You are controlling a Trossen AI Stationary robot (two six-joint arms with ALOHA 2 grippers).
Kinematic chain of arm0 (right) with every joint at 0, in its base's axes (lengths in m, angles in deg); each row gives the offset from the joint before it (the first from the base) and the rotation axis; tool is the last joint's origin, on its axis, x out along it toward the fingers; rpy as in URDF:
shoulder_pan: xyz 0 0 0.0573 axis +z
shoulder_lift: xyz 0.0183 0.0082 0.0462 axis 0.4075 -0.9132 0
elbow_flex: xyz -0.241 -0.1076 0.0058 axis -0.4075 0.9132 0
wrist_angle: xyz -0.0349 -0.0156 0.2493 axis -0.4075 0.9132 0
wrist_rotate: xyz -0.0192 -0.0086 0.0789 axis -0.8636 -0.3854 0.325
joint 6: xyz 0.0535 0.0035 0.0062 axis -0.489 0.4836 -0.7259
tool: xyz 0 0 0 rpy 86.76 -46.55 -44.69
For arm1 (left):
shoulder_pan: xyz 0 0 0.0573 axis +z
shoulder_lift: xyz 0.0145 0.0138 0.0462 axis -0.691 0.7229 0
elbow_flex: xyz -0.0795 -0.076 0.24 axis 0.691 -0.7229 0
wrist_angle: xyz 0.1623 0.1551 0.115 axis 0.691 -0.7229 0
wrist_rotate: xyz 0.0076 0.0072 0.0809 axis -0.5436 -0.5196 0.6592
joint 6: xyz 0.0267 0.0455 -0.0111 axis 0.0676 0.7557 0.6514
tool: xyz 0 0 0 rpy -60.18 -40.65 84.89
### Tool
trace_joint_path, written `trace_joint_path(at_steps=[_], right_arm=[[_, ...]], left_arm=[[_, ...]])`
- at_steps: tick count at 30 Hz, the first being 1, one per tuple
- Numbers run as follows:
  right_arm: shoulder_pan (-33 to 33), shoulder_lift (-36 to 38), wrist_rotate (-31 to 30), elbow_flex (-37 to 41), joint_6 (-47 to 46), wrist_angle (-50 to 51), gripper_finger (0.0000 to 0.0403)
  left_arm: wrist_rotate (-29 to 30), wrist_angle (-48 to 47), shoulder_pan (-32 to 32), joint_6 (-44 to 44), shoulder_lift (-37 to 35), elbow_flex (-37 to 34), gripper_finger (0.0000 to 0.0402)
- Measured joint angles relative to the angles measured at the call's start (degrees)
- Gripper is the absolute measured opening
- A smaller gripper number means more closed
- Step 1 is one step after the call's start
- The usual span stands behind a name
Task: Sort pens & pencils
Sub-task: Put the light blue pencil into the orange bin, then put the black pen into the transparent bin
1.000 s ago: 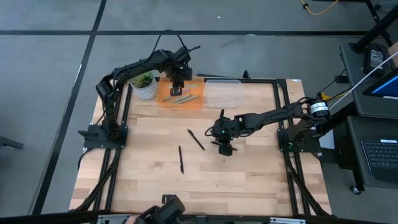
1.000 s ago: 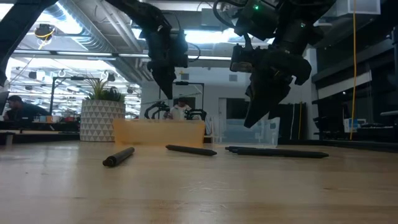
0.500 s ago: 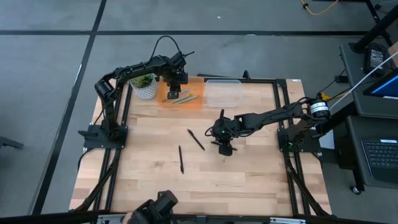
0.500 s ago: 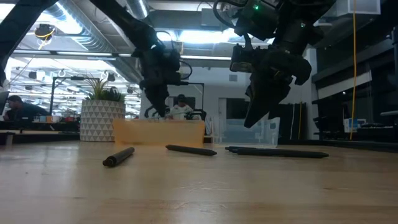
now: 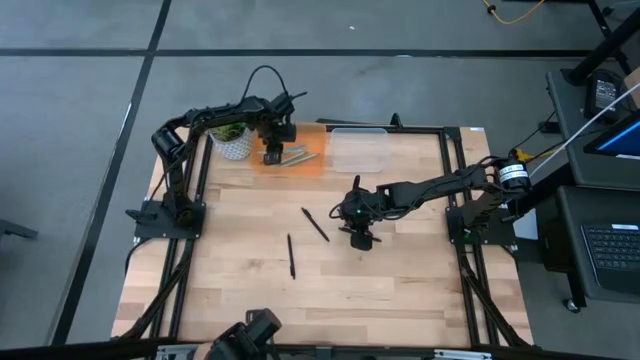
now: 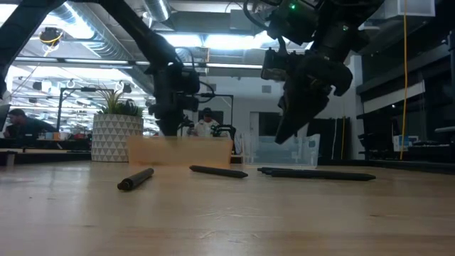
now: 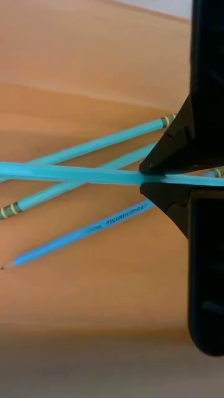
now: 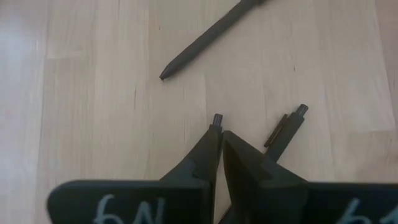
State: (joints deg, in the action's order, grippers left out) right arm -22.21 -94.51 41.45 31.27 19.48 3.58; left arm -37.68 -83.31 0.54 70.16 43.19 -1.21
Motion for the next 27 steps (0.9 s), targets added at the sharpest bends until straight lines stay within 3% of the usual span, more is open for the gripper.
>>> trace_joint_path(at_steps=[12, 27], right_arm=[[-0.01, -0.02, 0.00, 0.00, -0.18, -0.20, 0.0030], [-0.01, -0.02, 0.00, 0.00, -0.25, -0.15, 0.0030]], left_arm=[[-0.02, 1.14, -0.02, -0.46, 0.00, -0.68, 0.0019], [0.11, 5.63, -1.20, -1.63, 0.00, -0.68, 0.0071]])
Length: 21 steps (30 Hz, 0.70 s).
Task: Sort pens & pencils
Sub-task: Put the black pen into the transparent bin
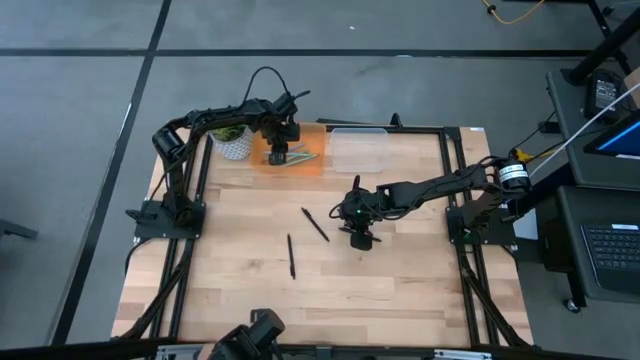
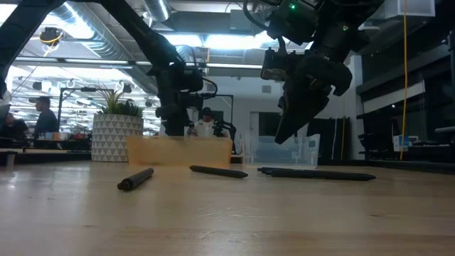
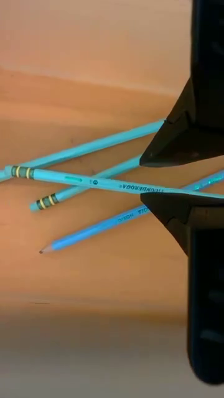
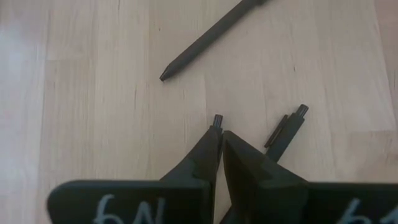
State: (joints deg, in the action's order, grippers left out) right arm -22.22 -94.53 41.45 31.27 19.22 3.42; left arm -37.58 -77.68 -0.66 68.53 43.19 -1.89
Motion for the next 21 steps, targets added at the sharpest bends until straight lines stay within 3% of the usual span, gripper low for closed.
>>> trace_joint_path(at_steps=[12, 21], right_arm=[[-0.23, 0.00, 0.00, -1.30, 0.29, -1.55, 0.0030], [-1.90, 0.00, -0.52, -5.25, 4.47, -1.44, 0.0030]], left_arm=[[-0.85, -1.63, -0.80, -4.85, -1.29, -0.02, 0.0069], [-19.90, -1.32, -4.09, -6.02, -13.06, 0.02, 0.0066]])
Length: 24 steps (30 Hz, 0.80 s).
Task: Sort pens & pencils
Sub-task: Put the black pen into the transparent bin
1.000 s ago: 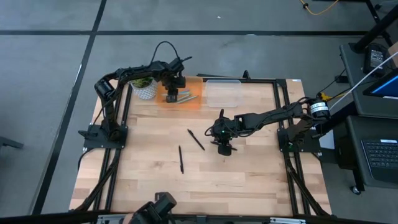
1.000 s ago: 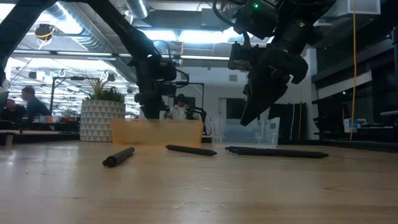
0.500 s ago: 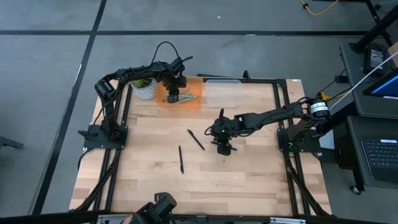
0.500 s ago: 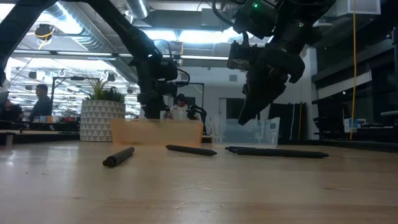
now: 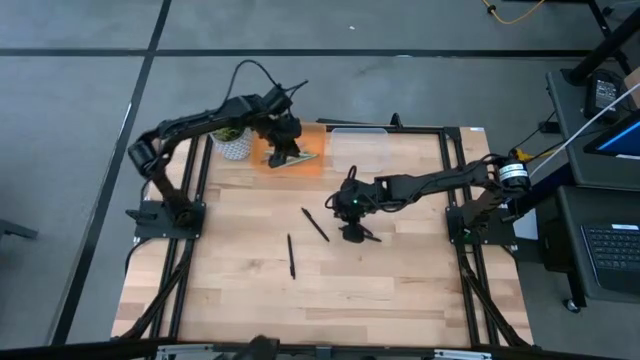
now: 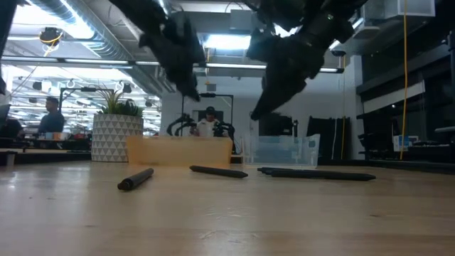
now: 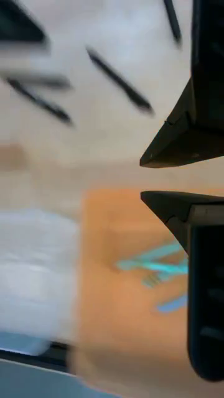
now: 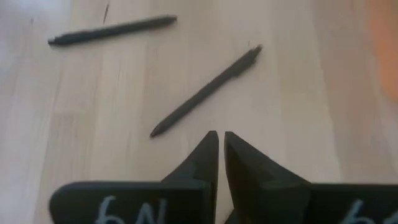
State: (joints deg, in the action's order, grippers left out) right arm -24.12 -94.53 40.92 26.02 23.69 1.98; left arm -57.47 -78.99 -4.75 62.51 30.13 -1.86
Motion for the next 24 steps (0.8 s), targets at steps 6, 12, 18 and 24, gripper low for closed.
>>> trace_joint_path(at_steps=[6, 12, 18, 24], right_arm=[[-0.53, 1.71, -0.02, -2.01, 1.94, -0.15, 0.0030], [-0.05, 8.57, -0.04, -1.82, 3.19, -0.23, 0.0030], [1.68, 17.71, 0.00, 1.29, 3.25, -1.16, 0.0030], [3.11, 26.27, -0.81, 9.87, -1.43, -5.56, 0.0030]], left_arm=[[-7.66, 0.01, -4.74, 0.65, -8.08, -0.34, 0.0070], [-9.18, 9.11, -10.06, -0.71, -16.92, -8.36, 0.0065], [-7.06, 23.63, -13.06, -8.82, -29.39, -23.89, 0.0064], [-0.91, 36.18, -17.83, -16.53, -41.62, -38.74, 0.0064]])
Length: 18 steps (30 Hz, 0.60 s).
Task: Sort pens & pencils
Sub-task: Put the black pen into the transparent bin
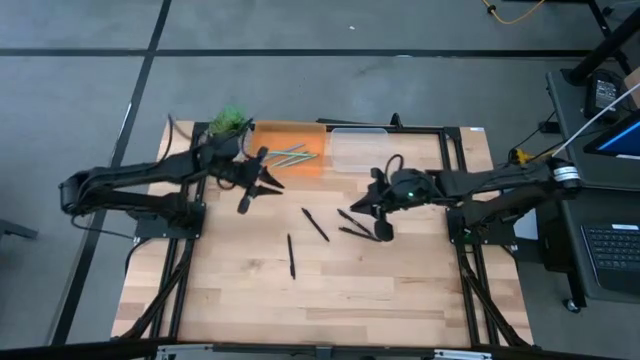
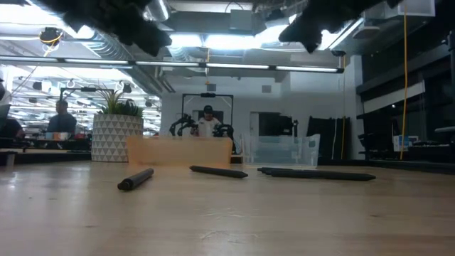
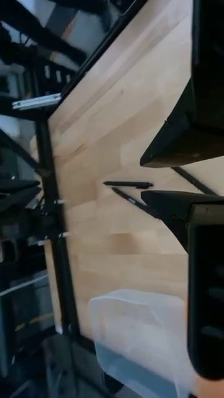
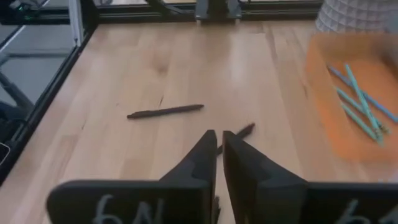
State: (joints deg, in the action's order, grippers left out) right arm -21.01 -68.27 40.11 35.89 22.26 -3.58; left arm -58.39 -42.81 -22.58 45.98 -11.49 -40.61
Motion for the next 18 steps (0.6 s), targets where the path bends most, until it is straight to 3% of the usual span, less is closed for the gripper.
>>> trace_joint_path(at_steps=[8, 18], right_arm=[[1.93, 4.84, -1.64, 11.15, -6.58, -6.12, 0.0030], [5.49, 3.61, -0.02, 12.38, -13.39, -2.39, 0.0030]], left_arm=[[7.85, 13.40, -6.52, -8.03, -9.28, -14.51, 0.0064], [18.56, 24.14, -15.12, -14.04, -12.03, -24.83, 0.0064]])
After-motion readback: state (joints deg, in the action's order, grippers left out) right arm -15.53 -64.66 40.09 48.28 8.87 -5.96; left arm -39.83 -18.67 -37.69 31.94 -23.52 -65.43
